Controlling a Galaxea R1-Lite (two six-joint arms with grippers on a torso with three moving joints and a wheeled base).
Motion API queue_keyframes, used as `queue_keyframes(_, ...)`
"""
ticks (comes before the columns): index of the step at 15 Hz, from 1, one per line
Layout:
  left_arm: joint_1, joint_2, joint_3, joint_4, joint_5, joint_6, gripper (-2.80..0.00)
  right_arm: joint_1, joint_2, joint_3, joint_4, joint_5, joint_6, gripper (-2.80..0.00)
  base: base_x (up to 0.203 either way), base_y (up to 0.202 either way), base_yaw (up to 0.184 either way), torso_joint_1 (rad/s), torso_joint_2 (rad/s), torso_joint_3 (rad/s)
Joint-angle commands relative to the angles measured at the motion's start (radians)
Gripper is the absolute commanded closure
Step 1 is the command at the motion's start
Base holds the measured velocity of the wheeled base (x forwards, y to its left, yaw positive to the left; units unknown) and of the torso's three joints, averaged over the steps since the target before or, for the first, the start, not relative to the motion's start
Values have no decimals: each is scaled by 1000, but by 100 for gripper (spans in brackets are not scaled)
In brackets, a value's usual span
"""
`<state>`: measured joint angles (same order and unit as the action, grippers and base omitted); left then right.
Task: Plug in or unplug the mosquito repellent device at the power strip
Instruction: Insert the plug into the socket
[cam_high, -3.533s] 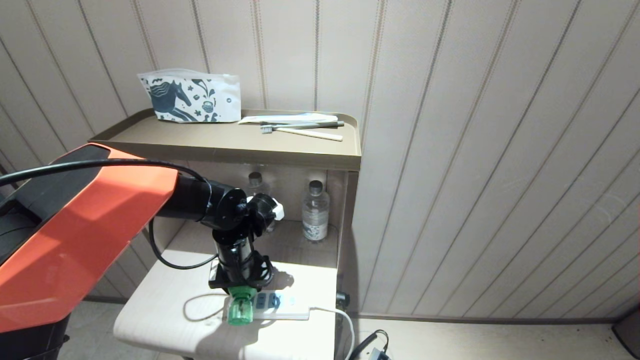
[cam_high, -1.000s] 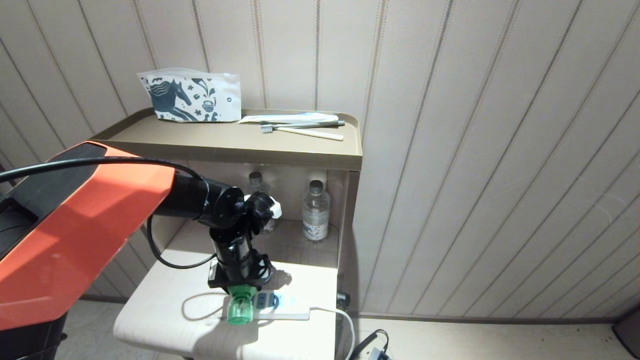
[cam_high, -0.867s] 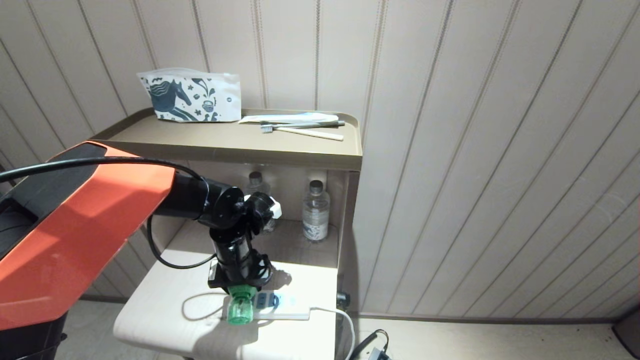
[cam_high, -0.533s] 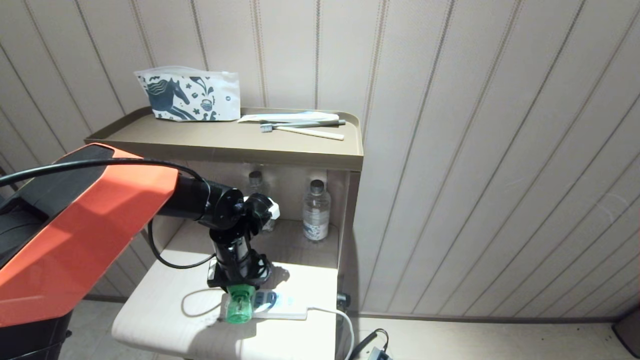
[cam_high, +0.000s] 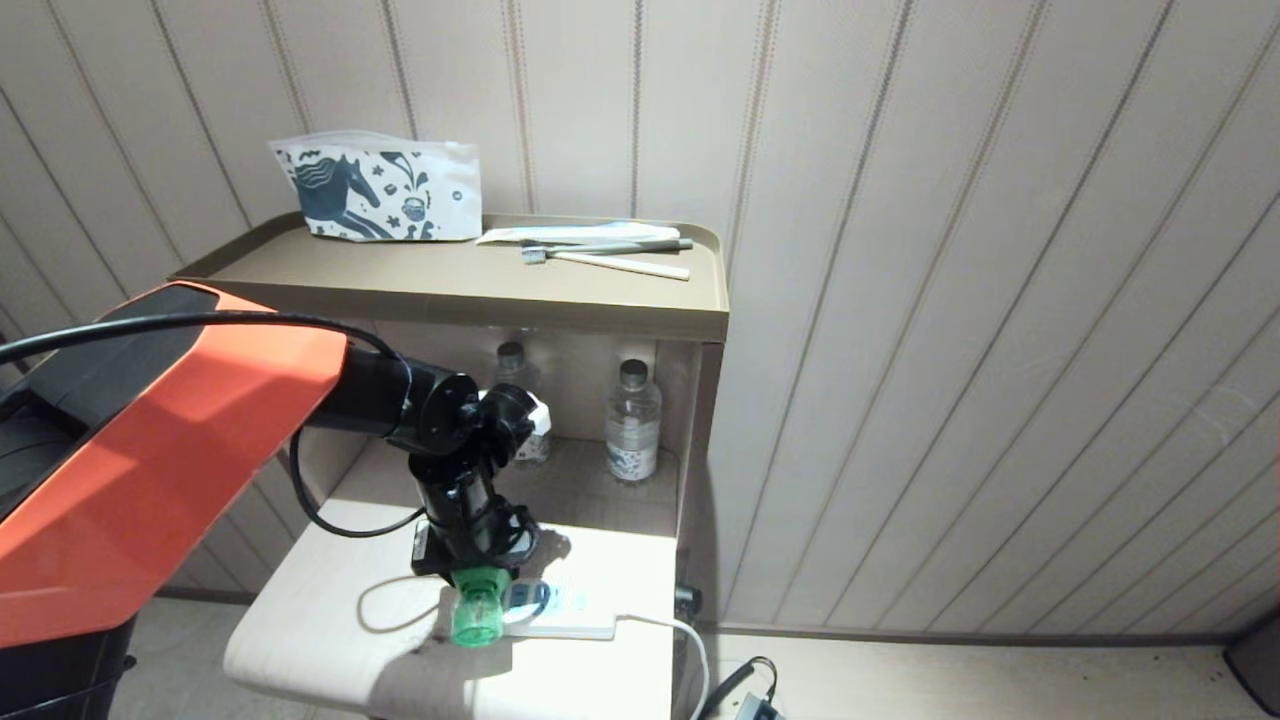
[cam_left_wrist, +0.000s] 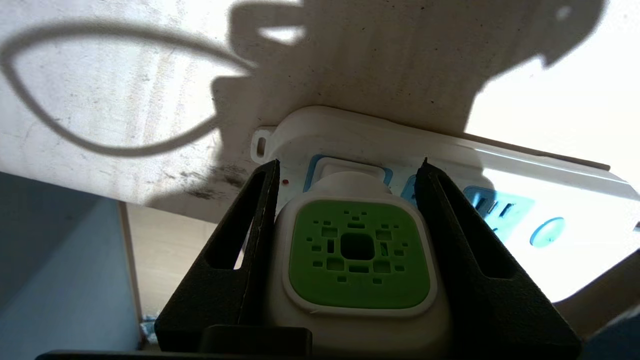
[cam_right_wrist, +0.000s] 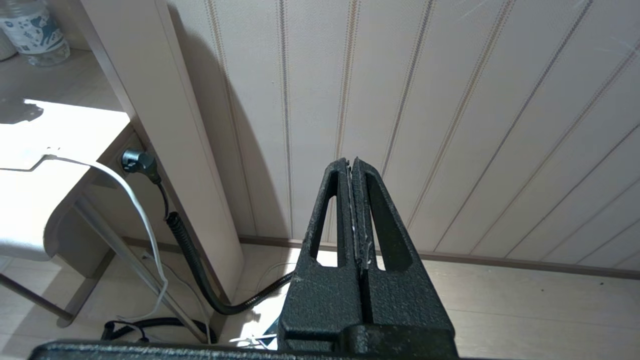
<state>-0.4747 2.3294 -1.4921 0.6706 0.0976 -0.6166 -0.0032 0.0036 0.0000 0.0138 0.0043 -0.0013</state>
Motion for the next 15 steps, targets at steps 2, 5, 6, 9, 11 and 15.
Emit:
queue_keyframes(2,3,-50,50,-56,-14,-3,0,0,-1,0,0,0,0,0,0,0,0,0,0,0)
queue_keyframes(5,1,-81,79,-97,-10,-2,0,0,-1,0,0,0,0,0,0,0,0,0,0,0)
queue_keyframes(6,0,-85,83,-99,-11,-2,0,0,-1,0,0,0,0,0,0,0,0,0,0,0)
queue_keyframes(9,-1,-136,111,-103,-13,-1,0,0,-1,0,0,0,0,0,0,0,0,0,0,0)
queue_keyframes(11,-1,-139,108,-103,-12,1,-280,0,-1,0,0,0,0,0,0,0,0,0,0,0)
queue_keyframes(15,-8,-190,110,-102,-9,4,-280,0,-1,0,0,0,0,0,0,0,0,0,0,0)
